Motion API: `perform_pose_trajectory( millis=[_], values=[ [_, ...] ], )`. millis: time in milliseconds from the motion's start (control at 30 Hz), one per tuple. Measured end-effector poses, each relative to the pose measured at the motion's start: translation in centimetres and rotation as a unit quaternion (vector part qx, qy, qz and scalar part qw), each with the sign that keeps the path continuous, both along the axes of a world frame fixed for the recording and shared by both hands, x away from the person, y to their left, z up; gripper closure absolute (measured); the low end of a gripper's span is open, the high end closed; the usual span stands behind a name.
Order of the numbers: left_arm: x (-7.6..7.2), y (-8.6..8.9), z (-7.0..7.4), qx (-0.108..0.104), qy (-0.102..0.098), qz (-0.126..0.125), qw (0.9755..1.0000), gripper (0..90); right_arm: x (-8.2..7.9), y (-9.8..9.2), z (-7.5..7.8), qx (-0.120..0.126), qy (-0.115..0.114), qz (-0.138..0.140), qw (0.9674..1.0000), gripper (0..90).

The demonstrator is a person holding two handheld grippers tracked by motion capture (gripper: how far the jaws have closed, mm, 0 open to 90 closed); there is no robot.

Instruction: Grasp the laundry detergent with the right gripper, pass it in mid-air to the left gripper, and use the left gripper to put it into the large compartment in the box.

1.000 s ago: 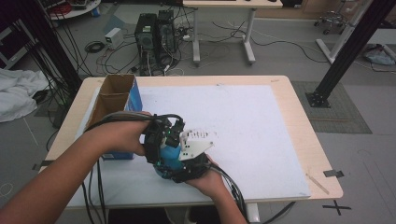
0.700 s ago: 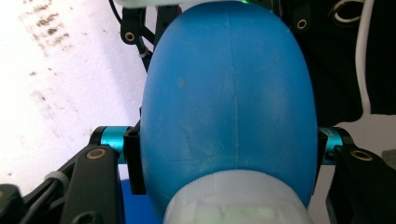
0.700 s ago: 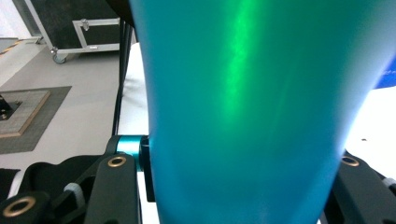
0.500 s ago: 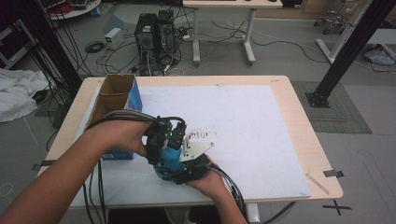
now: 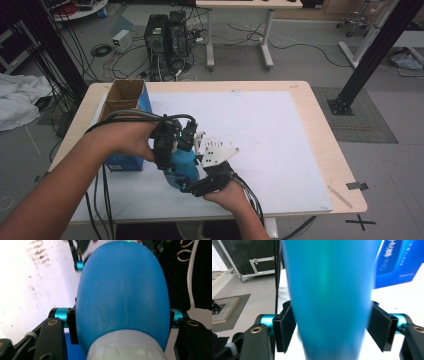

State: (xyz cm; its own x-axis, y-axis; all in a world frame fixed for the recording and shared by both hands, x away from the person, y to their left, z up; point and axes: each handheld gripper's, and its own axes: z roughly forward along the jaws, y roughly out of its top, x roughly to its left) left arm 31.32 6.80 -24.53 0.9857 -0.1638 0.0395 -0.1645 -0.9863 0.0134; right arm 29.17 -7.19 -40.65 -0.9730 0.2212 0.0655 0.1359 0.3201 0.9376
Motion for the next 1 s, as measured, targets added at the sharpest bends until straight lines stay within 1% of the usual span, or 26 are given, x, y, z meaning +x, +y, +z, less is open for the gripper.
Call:
perform_pose_trajectory(
  millis=[33, 100, 167, 200, 233, 267, 300, 333, 467, 500, 533, 567, 600, 633, 700, 800, 833, 867, 900, 933, 967, 1000],
  values=[
    [0.1, 0.1, 0.2, 0.003, -0.001, 0.004, 1.0, 39.5, 0.0, -0.3, 0.2, -0.002, 0.0, -0.003, 1.0, 23.9],
    [0.3, 0.4, 0.6, 0.004, -0.005, 0.013, 0.9999, 39.5, 0.0, -0.9, 0.5, -0.012, 0.003, -0.008, 0.9999, 22.9],
    [0.5, 0.7, 1.0, 0.004, -0.007, 0.022, 0.9997, 39.4, 0.0, -1.5, 1.0, -0.022, 0.002, -0.012, 0.9997, 22.8],
    [0.5, 0.7, 1.0, 0.004, -0.007, 0.022, 0.9997, 39.4, 0.0, -1.5, 1.0, -0.022, 0.002, -0.012, 0.9997, 22.8],
    [0.5, 0.7, 1.0, 0.004, -0.007, 0.022, 0.9997, 39.4, 0.0, -1.9, 1.2, -0.028, 0.002, -0.015, 0.9995, 22.8],
    [0.8, 1.1, 1.8, 0.003, -0.007, 0.034, 0.9994, 39.3, 0.2, -2.6, 1.7, -0.037, -0.003, -0.021, 0.9991, 22.3],
    [0.9, 1.3, 2.0, 0.0, -0.007, 0.038, 0.9993, 39.4, 0.2, -2.9, 2.0, -0.041, -0.002, -0.026, 0.9988, 22.3],
    [1.0, 1.4, 2.3, 0.001, -0.008, 0.04, 0.9992, 39.3, 0.2, -3.3, 2.3, -0.043, -0.005, -0.03, 0.9986, 22.3],
    [1.5, 2.0, 3.5, 0.0, -0.005, 0.06, 0.9982, 39.2, 0.5, -4.5, 3.2, -0.06, -0.009, -0.037, 0.9975, 22.4],
    [1.5, 2.0, 3.5, 0.0, -0.005, 0.06, 0.9982, 39.2, 0.5, -4.5, 3.2, -0.06, -0.009, -0.037, 0.9975, 22.4],
    [1.5, 2.0, 3.5, 0.0, -0.005, 0.06, 0.9982, 39.2, 0.7, -4.8, 3.5, -0.066, -0.012, -0.039, 0.997, 22.4],
    [1.9, 2.3, 4.2, -0.001, -0.005, 0.073, 0.9973, 39.2, 0.7, -4.8, 3.5, -0.066, -0.012, -0.039, 0.997, 22.3],
    [1.9, 2.4, 4.6, -0.002, -0.005, 0.083, 0.9965, 39.2, 0.9, -5.4, 4.1, -0.073, -0.013, -0.043, 0.9963, 22.0],
    [2.1, 2.6, 5.0, 0.0, -0.006, 0.091, 0.9958, 39.2, 1.0, -5.6, 4.4, -0.077, -0.015, -0.046, 0.9959, 21.8],
    [2.4, 3.0, 5.6, -0.005, -0.006, 0.109, 0.994, 39.1, 1.2, -6.0, 4.9, -0.086, -0.019, -0.047, 0.995, 21.8],
    [2.8, 3.6, 6.7, -0.008, -0.003, 0.126, 0.992, 39.1, 1.4, -6.5, 5.8, -0.101, -0.027, -0.051, 0.9932, 21.8],
    [2.9, 3.9, 7.1, -0.009, -0.003, 0.129, 0.9916, 39.0, 1.6, -6.7, 6.0, -0.106, -0.031, -0.051, 0.9926, 21.7],
    [2.9, 3.9, 7.1, -0.009, -0.003, 0.129, 0.9916, 39.0, 1.6, -6.7, 6.0, -0.106, -0.031, -0.051, 0.9926, 21.7],
    [3.4, 4.6, 8.0, -0.015, 0.001, 0.147, 0.989, 38.9, 1.8, -7.0, 6.8, -0.122, -0.037, -0.055, 0.9903, 21.7],
    [3.5, 4.9, 8.3, -0.016, 0.001, 0.152, 0.9882, 38.9, 1.8, -7.2, 7.0, -0.128, -0.041, -0.06, 0.9891, 21.7],
    [3.5, 4.9, 8.3, -0.016, 0.001, 0.152, 0.9882, 38.8, 1.8, -7.2, 7.0, -0.128, -0.041, -0.06, 0.9891, 21.7],
    [3.5, 4.9, 8.3, -0.016, 0.001, 0.152, 0.9882, 38.8, 1.8, -7.3, 7.2, -0.133, -0.046, -0.06, 0.9882, 21.7]
  ],
)
